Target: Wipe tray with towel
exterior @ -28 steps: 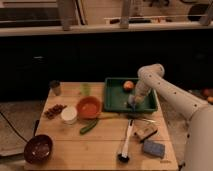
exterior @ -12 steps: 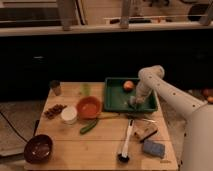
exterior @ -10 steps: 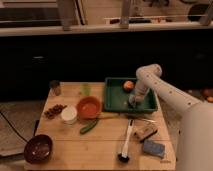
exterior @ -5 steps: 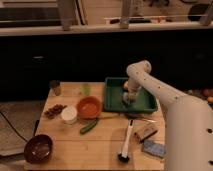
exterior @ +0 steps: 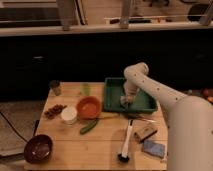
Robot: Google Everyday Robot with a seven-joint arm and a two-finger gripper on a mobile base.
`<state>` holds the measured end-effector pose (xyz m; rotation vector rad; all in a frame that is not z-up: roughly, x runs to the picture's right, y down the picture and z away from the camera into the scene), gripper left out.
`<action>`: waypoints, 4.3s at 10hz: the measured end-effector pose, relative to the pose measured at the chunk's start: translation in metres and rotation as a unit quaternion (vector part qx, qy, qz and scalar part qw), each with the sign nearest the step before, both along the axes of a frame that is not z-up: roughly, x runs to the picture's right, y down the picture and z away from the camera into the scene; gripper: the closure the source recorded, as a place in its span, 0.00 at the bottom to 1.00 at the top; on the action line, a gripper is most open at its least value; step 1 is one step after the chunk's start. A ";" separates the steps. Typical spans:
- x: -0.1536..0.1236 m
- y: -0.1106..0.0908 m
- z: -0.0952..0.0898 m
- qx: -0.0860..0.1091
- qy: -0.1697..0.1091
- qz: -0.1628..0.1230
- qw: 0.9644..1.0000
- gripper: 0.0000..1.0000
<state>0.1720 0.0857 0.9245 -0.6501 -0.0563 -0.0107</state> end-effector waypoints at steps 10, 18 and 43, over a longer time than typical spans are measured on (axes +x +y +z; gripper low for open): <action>0.043 -0.026 0.012 0.016 0.062 0.023 0.998 0.99; -0.010 0.002 -0.004 0.007 -0.004 -0.049 0.999 0.99; 0.061 0.000 0.003 0.001 0.042 -0.030 0.999 0.99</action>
